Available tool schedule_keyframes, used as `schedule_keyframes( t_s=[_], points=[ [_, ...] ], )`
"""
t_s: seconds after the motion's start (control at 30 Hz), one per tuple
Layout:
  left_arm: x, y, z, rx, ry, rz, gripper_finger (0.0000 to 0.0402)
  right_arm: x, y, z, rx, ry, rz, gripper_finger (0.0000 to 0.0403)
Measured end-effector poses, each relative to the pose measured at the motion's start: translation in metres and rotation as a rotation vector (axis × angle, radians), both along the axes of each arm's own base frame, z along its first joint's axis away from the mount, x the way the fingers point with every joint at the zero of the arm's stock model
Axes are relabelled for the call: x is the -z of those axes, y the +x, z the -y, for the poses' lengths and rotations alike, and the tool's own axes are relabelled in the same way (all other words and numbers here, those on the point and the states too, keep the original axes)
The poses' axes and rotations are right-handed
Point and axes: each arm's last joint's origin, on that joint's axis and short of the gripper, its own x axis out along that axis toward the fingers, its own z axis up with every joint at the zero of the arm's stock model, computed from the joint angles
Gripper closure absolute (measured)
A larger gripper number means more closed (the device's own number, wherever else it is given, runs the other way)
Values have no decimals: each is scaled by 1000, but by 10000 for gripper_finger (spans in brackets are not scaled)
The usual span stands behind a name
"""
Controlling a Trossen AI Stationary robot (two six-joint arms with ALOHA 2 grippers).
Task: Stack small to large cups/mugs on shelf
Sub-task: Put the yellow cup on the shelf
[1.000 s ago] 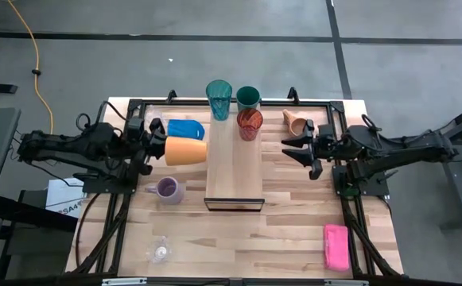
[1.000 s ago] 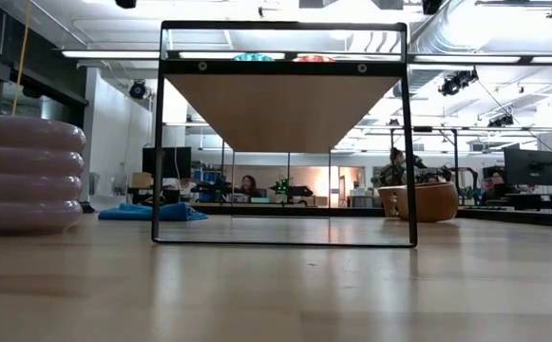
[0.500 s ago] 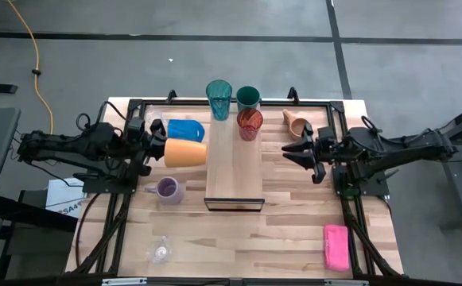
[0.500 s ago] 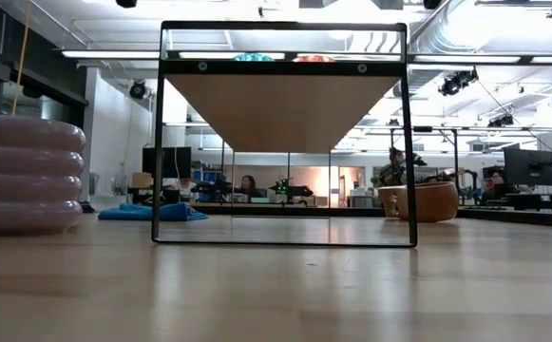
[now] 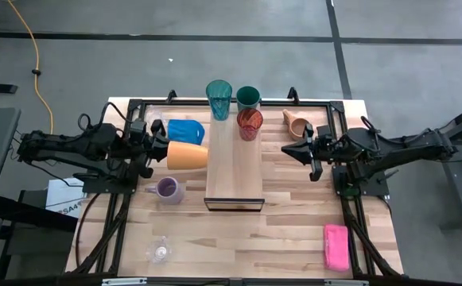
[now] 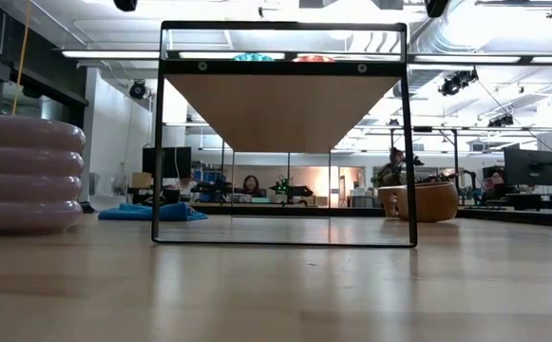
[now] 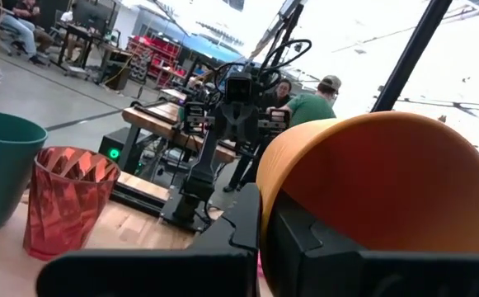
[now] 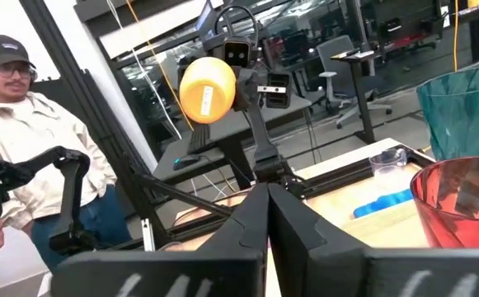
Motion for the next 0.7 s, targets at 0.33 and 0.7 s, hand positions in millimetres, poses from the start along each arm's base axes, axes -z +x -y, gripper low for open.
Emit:
schedule_keyframes(
  t_s=[0.33,0.7],
  points=[
    [-23,17,-9,-198,-98,-157,401,0,0,0,4,-2,-1,403],
    [-70,72,-67,-435,-309,-760,401,3,0,0,3,1,-30,403]
  ],
)
